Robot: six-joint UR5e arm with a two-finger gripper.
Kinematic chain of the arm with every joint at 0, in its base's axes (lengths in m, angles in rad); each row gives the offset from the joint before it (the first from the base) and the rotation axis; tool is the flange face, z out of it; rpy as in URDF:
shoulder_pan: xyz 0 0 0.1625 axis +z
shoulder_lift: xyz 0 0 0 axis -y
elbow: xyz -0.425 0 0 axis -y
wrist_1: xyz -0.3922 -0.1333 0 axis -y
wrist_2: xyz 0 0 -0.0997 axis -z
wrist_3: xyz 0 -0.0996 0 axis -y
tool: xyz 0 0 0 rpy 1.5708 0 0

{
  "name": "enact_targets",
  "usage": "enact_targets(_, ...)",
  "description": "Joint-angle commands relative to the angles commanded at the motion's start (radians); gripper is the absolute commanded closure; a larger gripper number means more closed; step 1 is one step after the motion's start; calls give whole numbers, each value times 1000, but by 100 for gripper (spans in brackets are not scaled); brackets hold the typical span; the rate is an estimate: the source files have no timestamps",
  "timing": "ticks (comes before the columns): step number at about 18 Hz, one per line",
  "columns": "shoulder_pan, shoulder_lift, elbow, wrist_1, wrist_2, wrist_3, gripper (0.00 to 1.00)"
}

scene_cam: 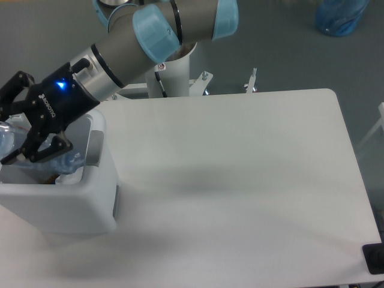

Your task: Place the trash in the trash can

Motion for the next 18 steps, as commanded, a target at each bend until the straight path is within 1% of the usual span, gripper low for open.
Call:
enact_targets(1,3,0,-11,0,0,6,41)
enact_targets(2,3,0,-20,0,0,14,34)
enact_targets(3,6,2,-29,0,2,24,24)
enact_targets(4,6,3,-38,0,0,31,23)
enact_targets(5,8,8,-45,0,0,32,14)
enact_targets(7,18,18,-58,0,2,31,12)
enact_targets(8,26,23,-66,0,2,32,9)
enact_targets(12,67,49,-84,0,2,31,1)
enact_targets(15,136,52,-83,0,0,29,0)
enact_targets(18,236,51,-83,-2,2,29,0)
